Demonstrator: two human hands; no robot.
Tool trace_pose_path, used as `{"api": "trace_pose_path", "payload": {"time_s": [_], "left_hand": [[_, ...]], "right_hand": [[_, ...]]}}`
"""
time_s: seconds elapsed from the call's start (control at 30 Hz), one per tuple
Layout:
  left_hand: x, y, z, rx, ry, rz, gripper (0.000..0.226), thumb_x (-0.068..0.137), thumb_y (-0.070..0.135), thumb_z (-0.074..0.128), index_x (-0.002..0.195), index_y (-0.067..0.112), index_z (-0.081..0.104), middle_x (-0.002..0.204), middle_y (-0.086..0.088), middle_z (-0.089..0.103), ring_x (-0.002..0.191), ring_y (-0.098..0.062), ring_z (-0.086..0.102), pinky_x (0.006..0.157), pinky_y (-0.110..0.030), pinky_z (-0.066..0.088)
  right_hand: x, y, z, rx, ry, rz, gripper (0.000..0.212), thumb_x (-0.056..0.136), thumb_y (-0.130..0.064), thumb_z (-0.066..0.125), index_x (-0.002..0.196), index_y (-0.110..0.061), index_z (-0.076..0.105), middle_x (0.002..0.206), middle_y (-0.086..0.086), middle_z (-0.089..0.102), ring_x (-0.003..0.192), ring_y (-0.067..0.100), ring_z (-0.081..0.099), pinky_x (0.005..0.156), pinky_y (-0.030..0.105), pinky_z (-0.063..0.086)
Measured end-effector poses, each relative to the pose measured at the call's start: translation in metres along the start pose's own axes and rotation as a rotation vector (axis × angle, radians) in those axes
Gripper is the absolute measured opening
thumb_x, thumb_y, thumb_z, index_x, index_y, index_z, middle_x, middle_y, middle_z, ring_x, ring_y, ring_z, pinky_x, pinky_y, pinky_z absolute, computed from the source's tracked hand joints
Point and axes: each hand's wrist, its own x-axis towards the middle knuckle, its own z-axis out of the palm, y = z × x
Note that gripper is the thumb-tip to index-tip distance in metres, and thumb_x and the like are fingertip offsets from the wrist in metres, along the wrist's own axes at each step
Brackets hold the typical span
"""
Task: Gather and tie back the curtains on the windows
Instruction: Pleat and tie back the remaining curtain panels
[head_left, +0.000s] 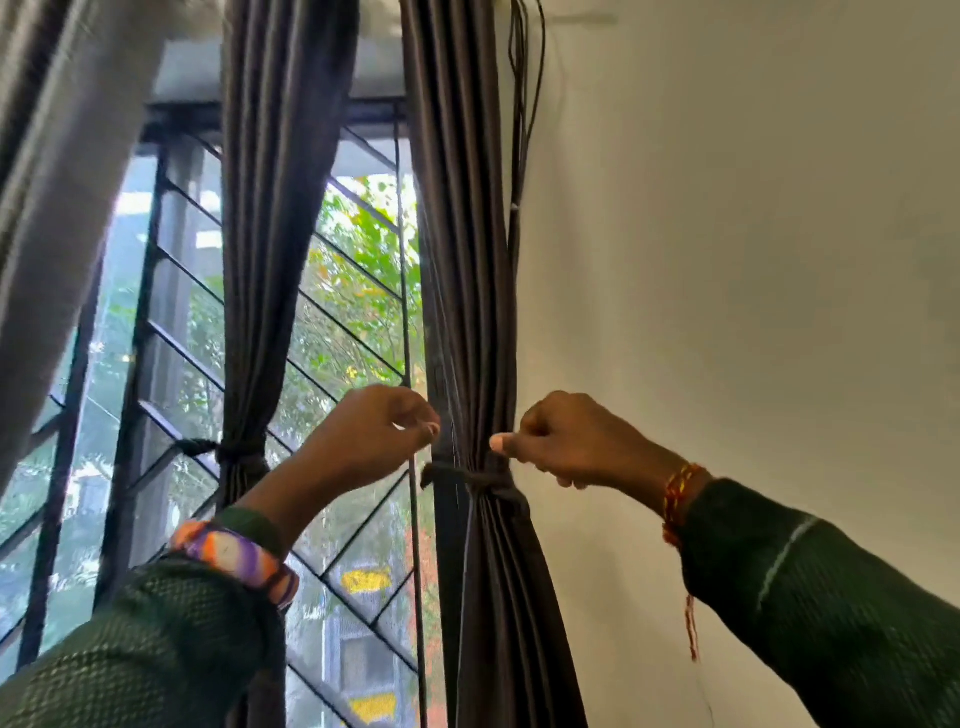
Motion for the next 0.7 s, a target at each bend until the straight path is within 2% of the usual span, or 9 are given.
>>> {"api": "trace_pose_path", "payload": {"time_s": [0.1,0.17,0.23,0.3,0.37,0.43,0.57,0.63,0.7], "left_hand": [[0.019,0.018,-0.022,0.077,-0.046,0.072,0.02,0.081,0.027,0.062,0.082,0.011,0.072,0.07,-0.003,0.069,0.066,-0.013,0.065,0.07,-0.024,0.05],[0.031,0.027,-0.035,0.138,-0.051,0.111,0.015,0.085,0.021,0.063,0.076,0.012,0.07,0.069,0.0,0.07,0.063,-0.011,0.067,0.063,-0.019,0.05],[0.042,0.031,-0.049,0.202,-0.026,0.134,0.017,0.086,0.021,0.062,0.078,0.01,0.072,0.072,-0.002,0.073,0.06,-0.008,0.066,0.061,-0.02,0.051],[0.046,0.032,-0.062,0.237,0.006,0.145,0.018,0.086,0.021,0.061,0.077,0.01,0.072,0.073,-0.003,0.073,0.053,-0.002,0.063,0.058,-0.017,0.049],[0.044,0.028,-0.074,0.244,0.043,0.128,0.018,0.086,0.019,0.061,0.076,0.01,0.072,0.071,-0.003,0.073,0.05,-0.002,0.061,0.054,-0.013,0.048],[0.036,0.019,-0.087,0.236,0.058,0.087,0.018,0.086,0.018,0.061,0.075,0.009,0.072,0.068,-0.002,0.072,0.05,-0.005,0.061,0.052,-0.015,0.049],[0.008,-0.016,-0.121,0.302,0.064,-0.042,0.018,0.085,0.015,0.062,0.07,0.009,0.07,0.063,-0.002,0.07,0.05,-0.007,0.062,0.053,-0.017,0.05],[-0.01,-0.037,-0.142,0.373,0.042,-0.105,0.019,0.084,0.015,0.063,0.067,0.011,0.07,0.063,-0.002,0.07,0.042,0.003,0.056,0.049,-0.009,0.044],[-0.032,-0.057,-0.166,0.415,0.015,-0.185,0.025,0.084,0.017,0.063,0.059,0.017,0.065,0.057,0.004,0.066,0.037,0.006,0.052,0.046,-0.006,0.04]], "right_hand": [[0.016,-0.019,-0.016,0.028,0.171,-0.082,0.041,0.09,-0.044,0.055,0.067,-0.011,0.062,0.06,0.003,0.057,0.061,0.022,0.059,0.07,0.041,0.055],[0.027,-0.035,-0.027,0.02,0.232,-0.15,0.039,0.09,-0.04,0.056,0.071,-0.007,0.065,0.057,0.001,0.054,0.057,0.02,0.056,0.065,0.038,0.053],[0.039,-0.05,-0.035,-0.022,0.293,-0.219,0.036,0.089,-0.038,0.057,0.066,-0.011,0.063,0.056,-0.002,0.051,0.059,0.019,0.054,0.057,0.031,0.044],[0.048,-0.066,-0.038,-0.055,0.342,-0.272,0.033,0.088,-0.038,0.058,0.064,-0.017,0.06,0.061,-0.003,0.054,0.067,0.021,0.057,0.058,0.028,0.041],[0.057,-0.08,-0.036,-0.055,0.376,-0.31,0.029,0.087,-0.039,0.057,0.067,-0.019,0.061,0.073,0.001,0.06,0.079,0.026,0.062,0.066,0.032,0.046],[0.065,-0.095,-0.028,-0.029,0.394,-0.346,0.034,0.086,-0.039,0.057,0.06,-0.018,0.054,0.073,0.002,0.058,0.082,0.027,0.062,0.069,0.032,0.045],[0.077,-0.135,0.002,0.031,0.335,-0.411,0.047,0.086,-0.036,0.058,0.048,-0.016,0.039,0.056,-0.002,0.041,0.071,0.026,0.053,0.063,0.028,0.036],[0.082,-0.16,0.022,0.082,0.3,-0.44,0.045,0.085,-0.034,0.058,0.047,-0.016,0.041,0.061,0.004,0.046,0.076,0.029,0.058,0.063,0.029,0.039],[0.086,-0.189,0.044,0.147,0.269,-0.468,0.04,0.084,-0.034,0.058,0.05,-0.016,0.046,0.067,0.007,0.053,0.082,0.032,0.062,0.068,0.031,0.044]]}}
